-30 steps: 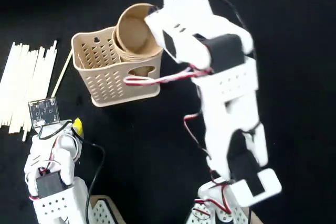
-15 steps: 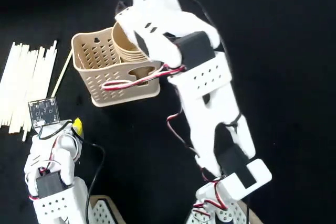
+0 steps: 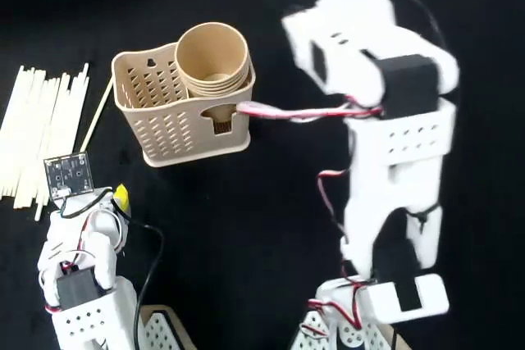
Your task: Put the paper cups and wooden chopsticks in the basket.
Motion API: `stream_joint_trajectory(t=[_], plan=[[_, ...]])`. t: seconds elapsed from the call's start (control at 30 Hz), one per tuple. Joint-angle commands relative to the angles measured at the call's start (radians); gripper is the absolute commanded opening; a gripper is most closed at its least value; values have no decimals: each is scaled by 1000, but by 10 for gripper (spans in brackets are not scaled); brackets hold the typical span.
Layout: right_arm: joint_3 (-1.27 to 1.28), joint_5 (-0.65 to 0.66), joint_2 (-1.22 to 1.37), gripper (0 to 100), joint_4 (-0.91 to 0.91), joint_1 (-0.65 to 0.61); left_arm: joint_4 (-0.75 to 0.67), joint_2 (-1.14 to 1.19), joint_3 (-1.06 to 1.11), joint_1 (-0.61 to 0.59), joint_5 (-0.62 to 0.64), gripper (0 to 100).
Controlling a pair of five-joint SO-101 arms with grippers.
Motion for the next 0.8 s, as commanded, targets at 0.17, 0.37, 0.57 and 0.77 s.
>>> stream_joint_trajectory(t=[0.17,0.37,0.57,0.77], plan=[[343,-2,-24,28,35,196,-11,-5,-5,1,-5,230],[710,189,-33,28,-143,238,-11,-5,2,-1,-5,230],[1066,166,-30,11,-473,204,-52,-5,27,5,-6,230],[1182,83,-22,11,-580,199,-55,-5,28,1,-6,230]])
